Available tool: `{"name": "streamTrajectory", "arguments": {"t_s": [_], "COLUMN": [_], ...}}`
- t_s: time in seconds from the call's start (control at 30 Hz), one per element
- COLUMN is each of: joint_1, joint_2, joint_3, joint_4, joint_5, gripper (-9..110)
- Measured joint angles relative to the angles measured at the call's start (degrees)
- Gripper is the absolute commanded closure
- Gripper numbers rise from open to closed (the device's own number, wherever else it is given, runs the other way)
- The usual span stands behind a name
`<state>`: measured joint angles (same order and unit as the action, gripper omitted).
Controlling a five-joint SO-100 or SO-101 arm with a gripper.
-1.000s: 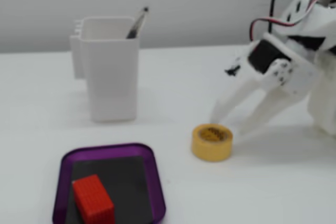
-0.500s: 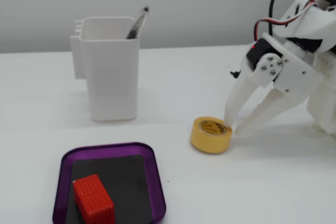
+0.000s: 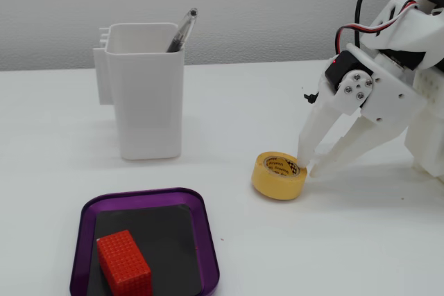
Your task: Remove the yellow tape from the box.
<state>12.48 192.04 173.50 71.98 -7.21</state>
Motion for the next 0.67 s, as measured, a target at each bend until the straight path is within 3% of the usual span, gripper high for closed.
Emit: {"name": "streamTrajectory", "arguments": {"t_s": [0.37,0.67], "joint_1": [0.0,0.0], "joint_2": [0.0,0.0], "joint_3": [0.0,0.7], "joint_4": [-0.09,-2.81], "joint_5": [0.0,0.26], "gripper": [100,81]}}
